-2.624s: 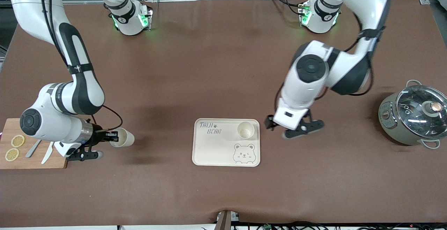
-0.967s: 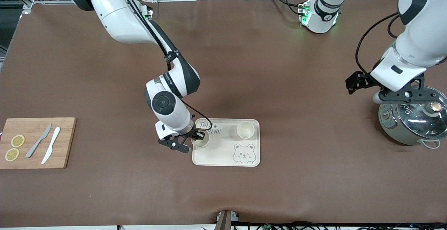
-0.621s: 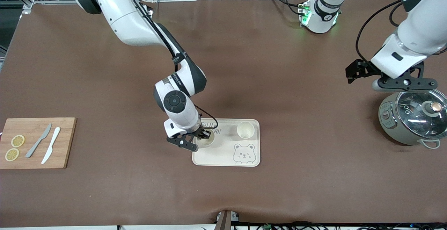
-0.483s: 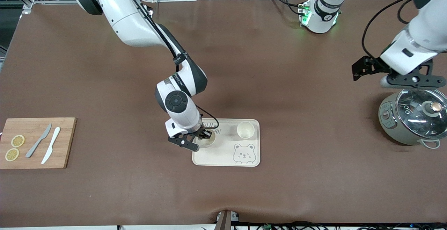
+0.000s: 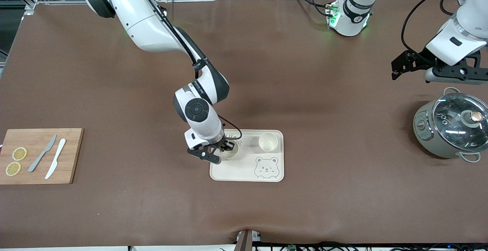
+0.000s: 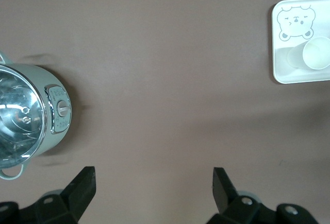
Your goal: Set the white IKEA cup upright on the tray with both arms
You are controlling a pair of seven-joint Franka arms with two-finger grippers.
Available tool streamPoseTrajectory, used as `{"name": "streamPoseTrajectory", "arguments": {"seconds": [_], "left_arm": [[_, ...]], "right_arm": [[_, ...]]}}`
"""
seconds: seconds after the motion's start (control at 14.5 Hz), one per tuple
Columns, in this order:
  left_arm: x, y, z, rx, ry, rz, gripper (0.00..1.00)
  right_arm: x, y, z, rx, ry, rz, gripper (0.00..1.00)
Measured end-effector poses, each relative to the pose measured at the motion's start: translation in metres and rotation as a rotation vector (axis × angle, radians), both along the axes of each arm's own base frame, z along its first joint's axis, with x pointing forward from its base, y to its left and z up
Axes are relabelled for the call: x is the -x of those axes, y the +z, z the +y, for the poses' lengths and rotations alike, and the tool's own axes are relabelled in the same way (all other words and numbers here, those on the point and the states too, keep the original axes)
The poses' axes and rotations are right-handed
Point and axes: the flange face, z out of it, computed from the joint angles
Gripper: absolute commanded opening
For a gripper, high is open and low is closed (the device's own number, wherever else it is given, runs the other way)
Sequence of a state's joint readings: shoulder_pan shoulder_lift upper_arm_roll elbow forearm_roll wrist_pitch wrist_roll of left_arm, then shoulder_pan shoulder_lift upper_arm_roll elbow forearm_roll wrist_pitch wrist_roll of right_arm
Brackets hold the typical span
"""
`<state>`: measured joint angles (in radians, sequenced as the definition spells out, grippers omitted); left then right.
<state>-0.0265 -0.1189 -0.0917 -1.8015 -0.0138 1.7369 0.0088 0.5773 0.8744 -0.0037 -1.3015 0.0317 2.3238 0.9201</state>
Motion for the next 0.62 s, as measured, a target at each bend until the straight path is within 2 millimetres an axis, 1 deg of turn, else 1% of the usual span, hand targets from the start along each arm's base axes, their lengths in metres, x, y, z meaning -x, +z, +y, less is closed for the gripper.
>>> {"name": "streamPoseTrajectory", "arguments": {"seconds": [0.14,0.21,0.28,0.35,0.41,0.62], "left_arm": [[-0.0007,0.0009,0.0008,0.001,-0.015,-0.004,1.00],[-0.0011,0.0008,0.0009,0.000,-0.038,-0.005,1.00],[-0.0016,0.0003,0.0011,-0.002,-0.075,-0.004,1.00],[-0.0017,-0.0005,0.0015,-0.004,-0.111,-0.001,1.00],[-0.0012,-0.0019,0.0024,-0.006,-0.139,0.009,1.00],[-0.0001,-0.0068,0.0077,-0.006,-0.151,0.041,1.00]], "right_arm": [[0.0001,-0.0006,0.0000,0.001,0.000,0.000,0.00],[0.0001,-0.0010,-0.0001,0.002,0.000,0.000,0.03],[0.0001,-0.0012,-0.0002,0.002,0.000,0.001,0.36],[0.0000,-0.0014,-0.0003,0.003,-0.001,0.000,0.74],[-0.0002,-0.0014,-0.0006,0.003,-0.002,0.000,1.00],[-0.0010,-0.0014,-0.0019,0.006,-0.003,-0.002,1.00]]}}
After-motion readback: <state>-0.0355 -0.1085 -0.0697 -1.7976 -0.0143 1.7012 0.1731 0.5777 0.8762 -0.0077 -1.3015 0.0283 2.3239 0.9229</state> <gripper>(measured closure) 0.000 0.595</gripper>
